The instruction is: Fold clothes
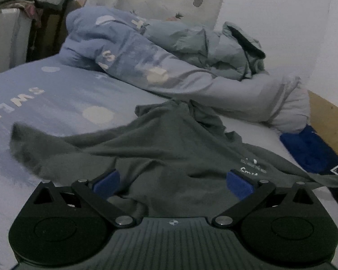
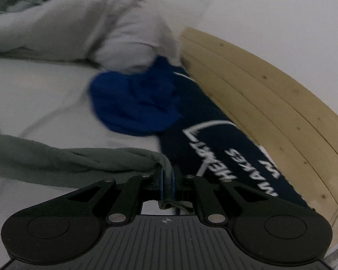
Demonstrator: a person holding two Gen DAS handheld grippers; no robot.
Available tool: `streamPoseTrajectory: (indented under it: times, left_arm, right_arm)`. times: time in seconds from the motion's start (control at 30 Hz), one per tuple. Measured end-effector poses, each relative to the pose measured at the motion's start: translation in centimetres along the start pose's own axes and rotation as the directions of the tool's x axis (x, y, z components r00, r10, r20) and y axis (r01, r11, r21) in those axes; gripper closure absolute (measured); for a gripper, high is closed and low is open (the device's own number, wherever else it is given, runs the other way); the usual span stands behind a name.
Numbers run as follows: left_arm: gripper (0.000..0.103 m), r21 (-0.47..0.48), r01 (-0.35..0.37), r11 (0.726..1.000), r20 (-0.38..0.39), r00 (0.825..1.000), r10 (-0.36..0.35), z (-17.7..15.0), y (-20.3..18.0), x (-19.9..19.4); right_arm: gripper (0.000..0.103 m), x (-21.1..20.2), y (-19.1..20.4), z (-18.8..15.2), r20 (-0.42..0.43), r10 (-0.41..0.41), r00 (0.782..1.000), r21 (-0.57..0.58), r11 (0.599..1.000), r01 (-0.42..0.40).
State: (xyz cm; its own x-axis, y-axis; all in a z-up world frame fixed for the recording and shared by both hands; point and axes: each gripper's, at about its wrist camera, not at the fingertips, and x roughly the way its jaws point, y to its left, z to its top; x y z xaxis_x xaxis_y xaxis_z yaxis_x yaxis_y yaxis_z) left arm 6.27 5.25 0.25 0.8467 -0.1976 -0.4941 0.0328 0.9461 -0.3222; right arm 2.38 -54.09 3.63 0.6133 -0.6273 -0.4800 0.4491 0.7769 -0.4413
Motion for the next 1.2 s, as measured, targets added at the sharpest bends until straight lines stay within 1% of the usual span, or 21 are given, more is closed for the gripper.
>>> streamPoseTrajectory:
  times: [0.1,0.17,0.2,0.23,0.27,0.3,0.33,0.37,0.4,0.43,0.47,0.6,0.7,0.77,0.83,0.9,0.97,1.03,1.07,1.13,1.2]
  left_arm:
    - [0.000,0.003,0.013,1.000,-0.015,1.000,-0.012,-0.6,-0.8,0.4]
    - [0.000,0.018,0.007,1.000,-0.027,1.000,-0.007,-0.9,-1.4,0.7]
    - [0.000,0.024,0.001,1.000,-0.032,0.999,-0.001,-1.0,-1.5,0.8]
    - [0.000,0.024,0.001,1.000,-0.035,0.999,0.000,-1.1,-1.6,0.9]
    - [0.000,0.025,0.001,1.000,-0.038,0.999,0.000,-1.2,-1.6,0.9]
    - [0.000,0.025,0.001,1.000,-0.042,0.999,0.000,-1.3,-1.7,1.0]
    - [0.000,0.024,0.000,1.000,-0.040,0.999,0.001,-1.2,-1.7,0.9]
    - [0.000,0.022,0.000,1.000,-0.039,0.999,0.001,-1.2,-1.7,0.8]
    - [0.000,0.016,-0.003,1.000,-0.036,0.999,0.004,-1.1,-1.5,0.7]
    - [0.000,0.010,-0.006,1.000,-0.032,0.999,0.006,-1.0,-1.3,0.6]
    - [0.000,-0.002,-0.011,1.000,-0.025,1.000,0.011,-0.9,-1.1,0.4]
    - [0.000,-0.060,-0.038,0.997,-0.004,0.999,0.038,-0.5,0.6,-0.4]
    - [0.000,-0.103,-0.067,0.992,0.011,0.998,0.069,0.0,2.0,-1.0]
    - [0.000,-0.134,-0.088,0.987,0.027,0.995,0.093,0.5,3.3,-1.7]
    - [0.000,-0.163,-0.109,0.981,0.047,0.992,0.118,1.0,4.6,-2.6]
    - [0.000,-0.192,-0.133,0.972,0.066,0.987,0.148,1.5,5.9,-3.5]
    - [0.000,-0.217,-0.168,0.962,0.087,0.978,0.190,1.9,7.4,-4.3]
    - [0.000,-0.235,-0.207,0.950,0.101,0.967,0.236,2.2,8.7,-4.9]
    - [0.000,-0.250,-0.218,0.943,0.096,0.964,0.248,2.3,9.3,-5.0]
    - [0.000,-0.279,-0.238,0.930,0.085,0.959,0.271,2.4,10.4,-5.2]
    - [0.000,-0.307,-0.258,0.916,0.074,0.953,0.293,2.5,11.5,-5.3]
  right_arm:
    - [0.095,1.5,-0.4,-0.6,-0.014,-0.022,1.000,-0.034,0.999,0.022]
    - [0.093,1.7,0.2,-0.9,-0.016,-0.012,1.000,-0.040,0.999,0.011]
    - [0.087,1.7,0.4,-1.1,-0.017,-0.008,1.000,-0.042,0.999,0.007]
    - [0.079,1.7,0.5,-1.2,-0.015,-0.008,1.000,-0.039,0.999,0.007]
    - [0.074,1.6,0.6,-1.4,-0.014,-0.008,1.000,-0.035,0.999,0.007]
    - [0.064,1.6,0.7,-1.6,-0.011,-0.010,1.000,-0.031,0.999,0.009]
    - [0.052,1.3,0.7,-1.9,-0.006,-0.021,1.000,-0.025,0.999,0.021]
    - [0.045,0.7,0.7,-2.0,-0.004,-0.042,0.999,-0.019,0.999,0.042]
    - [0.028,0.0,0.6,-2.0,-0.002,-0.059,0.998,-0.010,0.998,0.059]
    - [0.016,-0.5,0.2,-2.1,-0.002,-0.056,0.998,0.004,0.998,0.056]
    - [0.014,-1.0,-0.2,-2.2,-0.003,-0.053,0.999,0.018,0.998,0.054]
    - [0.014,-4.3,-1.1,-2.3,0.003,-0.015,1.000,0.068,0.998,0.015]
    - [0.014,-8.5,0.3,-2.0,0.051,0.088,0.995,0.075,0.993,-0.092]
    - [0.014,-11.6,2.4,-1.6,0.079,0.178,0.981,0.056,0.982,-0.183]
    - [0.014,-14.6,5.0,-1.3,0.104,0.266,0.958,0.020,0.963,-0.269]
    - [0.014,-18.1,8.4,-1.3,0.124,0.366,0.922,-0.014,0.930,-0.367]
    - [0.014,-21.5,12.5,-1.5,0.133,0.477,0.869,-0.048,0.879,-0.475]
    - [0.014,-24.3,16.4,-2.0,0.135,0.569,0.812,-0.072,0.822,-0.564]
    - [0.014,-25.7,18.5,-2.3,0.136,0.609,0.781,-0.093,0.793,-0.602]
    - [0.014,-28.5,23.6,-3.3,0.134,0.686,0.715,-0.152,0.727,-0.669]
    - [0.014,-31.1,28.2,-4.2,0.120,0.735,0.667,-0.231,0.674,-0.702]
